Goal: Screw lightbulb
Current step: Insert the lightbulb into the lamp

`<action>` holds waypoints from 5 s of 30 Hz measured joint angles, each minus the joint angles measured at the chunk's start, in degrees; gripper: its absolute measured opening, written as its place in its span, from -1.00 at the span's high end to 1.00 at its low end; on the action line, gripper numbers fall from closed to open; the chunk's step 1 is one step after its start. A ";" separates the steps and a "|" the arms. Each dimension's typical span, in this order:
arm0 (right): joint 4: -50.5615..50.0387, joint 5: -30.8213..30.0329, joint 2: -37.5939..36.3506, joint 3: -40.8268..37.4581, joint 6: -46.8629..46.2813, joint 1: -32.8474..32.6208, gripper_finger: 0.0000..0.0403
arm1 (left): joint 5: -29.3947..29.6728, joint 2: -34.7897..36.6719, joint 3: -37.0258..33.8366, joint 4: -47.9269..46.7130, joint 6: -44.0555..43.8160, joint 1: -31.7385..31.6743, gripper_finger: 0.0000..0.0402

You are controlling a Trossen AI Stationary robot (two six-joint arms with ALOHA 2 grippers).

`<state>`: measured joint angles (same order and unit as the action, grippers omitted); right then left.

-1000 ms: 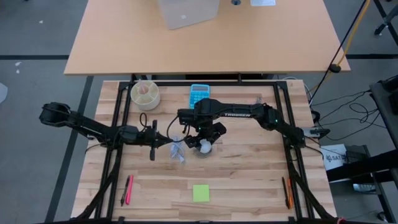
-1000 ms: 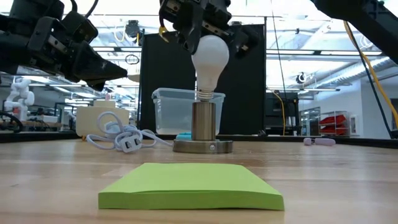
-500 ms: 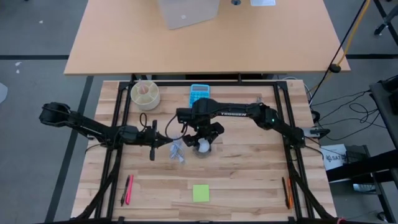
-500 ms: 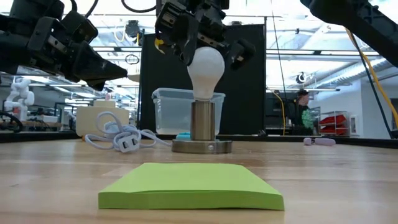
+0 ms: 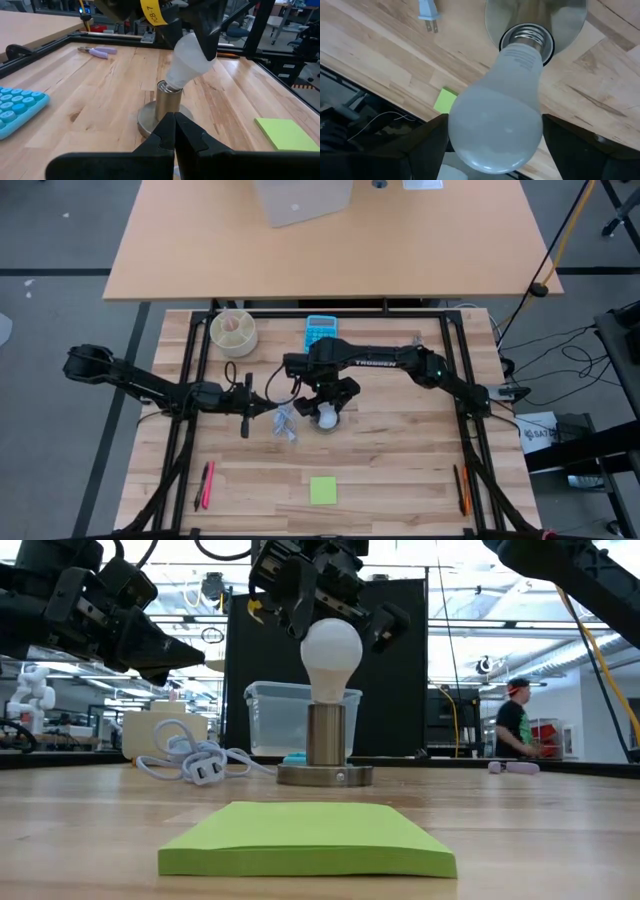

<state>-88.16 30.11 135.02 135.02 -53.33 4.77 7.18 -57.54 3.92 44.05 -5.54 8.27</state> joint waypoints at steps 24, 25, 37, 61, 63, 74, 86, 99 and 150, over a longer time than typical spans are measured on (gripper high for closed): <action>1.11 -0.23 -0.11 -0.02 1.11 0.13 -0.53 | 0.00 0.00 0.00 -0.02 0.16 0.00 1.00; 1.11 -0.30 -0.11 -0.02 1.11 0.15 -0.53 | 0.00 0.00 0.00 -0.01 0.18 0.00 1.00; 1.09 -3.64 -0.13 -0.02 -1.06 0.15 -0.53 | 0.00 0.00 0.00 -0.04 0.30 0.00 1.00; 1.31 -16.45 -1.60 -0.08 -2.96 -2.02 -0.70 | -0.02 0.00 0.00 -0.83 0.23 0.00 1.00; 1.33 -17.57 -1.60 -0.07 -2.94 -2.31 -0.71 | -0.02 0.00 0.00 -0.84 0.22 0.01 1.00; 3.01 -22.89 -3.28 -0.02 -4.03 -3.76 -0.72 | -0.02 0.00 0.00 -0.89 0.19 0.00 1.00; 3.17 -36.41 -11.72 -0.04 -3.21 -5.36 -0.72 | -0.02 0.01 0.02 -1.17 0.21 0.01 1.00; -1.50 -84.40 -22.67 -0.84 -5.58 -23.61 -0.39 | -0.01 0.02 0.02 -1.14 1.17 0.01 1.00; 58.95 -107.90 -21.96 -62.47 2.43 -38.27 1.00 | 0.38 -15.89 14.78 0.39 12.58 -8.36 0.52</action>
<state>-29.21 -77.79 113.06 72.55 -50.90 -33.50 7.56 -73.43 18.70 44.45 7.04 -0.09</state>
